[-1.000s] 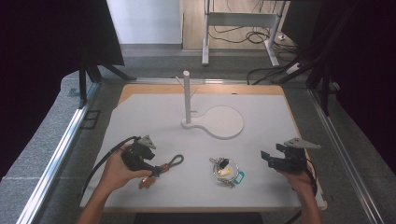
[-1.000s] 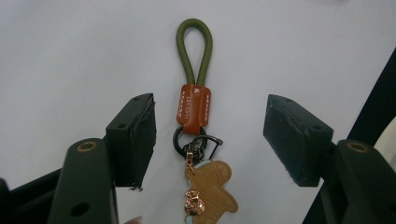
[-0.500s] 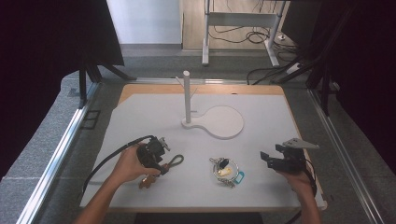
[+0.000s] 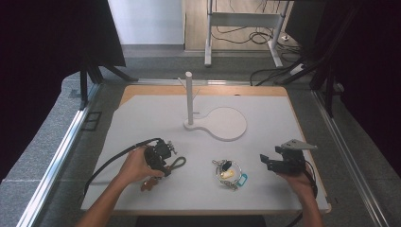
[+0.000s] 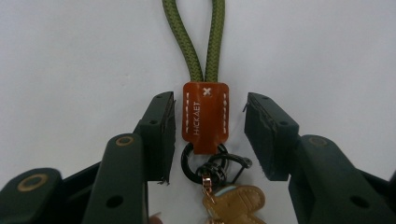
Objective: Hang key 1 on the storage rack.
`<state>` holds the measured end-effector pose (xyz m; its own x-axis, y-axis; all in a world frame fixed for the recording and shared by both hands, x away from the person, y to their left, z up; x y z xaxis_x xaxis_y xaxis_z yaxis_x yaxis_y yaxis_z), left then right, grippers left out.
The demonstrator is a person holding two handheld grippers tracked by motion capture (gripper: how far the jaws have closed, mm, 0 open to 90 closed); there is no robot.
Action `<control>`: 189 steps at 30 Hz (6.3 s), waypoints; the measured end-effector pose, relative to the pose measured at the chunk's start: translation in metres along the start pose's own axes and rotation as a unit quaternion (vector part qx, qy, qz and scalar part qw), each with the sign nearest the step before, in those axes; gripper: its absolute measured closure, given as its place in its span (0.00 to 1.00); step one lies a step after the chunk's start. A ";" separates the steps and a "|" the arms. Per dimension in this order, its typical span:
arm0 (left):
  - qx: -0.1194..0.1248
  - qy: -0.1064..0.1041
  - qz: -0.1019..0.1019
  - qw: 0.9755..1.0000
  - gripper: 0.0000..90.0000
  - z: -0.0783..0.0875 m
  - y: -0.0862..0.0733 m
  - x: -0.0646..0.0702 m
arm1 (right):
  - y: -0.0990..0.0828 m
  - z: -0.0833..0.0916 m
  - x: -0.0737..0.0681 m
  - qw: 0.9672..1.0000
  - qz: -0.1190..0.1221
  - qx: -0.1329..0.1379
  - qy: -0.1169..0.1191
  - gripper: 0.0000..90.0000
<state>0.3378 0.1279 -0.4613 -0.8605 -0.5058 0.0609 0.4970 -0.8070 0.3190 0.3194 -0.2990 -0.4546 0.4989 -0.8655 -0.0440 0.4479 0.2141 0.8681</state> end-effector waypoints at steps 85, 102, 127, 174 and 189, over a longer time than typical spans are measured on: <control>0.215 -0.018 0.048 0.975 0.74 0.147 0.026 -0.050 | -0.001 0.010 0.009 0.999 -0.029 0.012 0.013 0.34; 0.214 -0.026 0.050 0.975 0.74 0.151 0.044 -0.071 | -0.002 0.009 0.009 1.000 -0.026 0.011 0.012 0.33; 0.245 -0.054 0.087 0.964 0.74 0.152 0.059 -0.119 | -0.002 0.008 0.008 1.000 -0.022 0.006 0.014 0.33; 0.253 -0.080 0.140 0.954 0.74 0.136 0.080 -0.170 | -0.005 0.008 0.011 1.000 -0.028 -0.006 0.001 0.33; 0.236 -0.084 0.128 0.960 0.74 0.120 0.091 -0.163 | -0.006 0.006 0.009 1.000 -0.025 -0.010 0.000 0.33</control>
<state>0.5099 0.1733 -0.3288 -0.7423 -0.5808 0.3341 0.6230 -0.4148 0.6631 0.3169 -0.3111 -0.4568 0.4752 -0.8756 -0.0865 0.4870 0.1798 0.8547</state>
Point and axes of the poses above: each handheld gripper's, and its own axes: z roughly backward along the jaws, y roughly out of its top, x roughly to its right, the point moved 1 cm from there along -z, roughly forward along the jaws, and after that the axes turned 8 degrees about x, right-handed, at the moved point
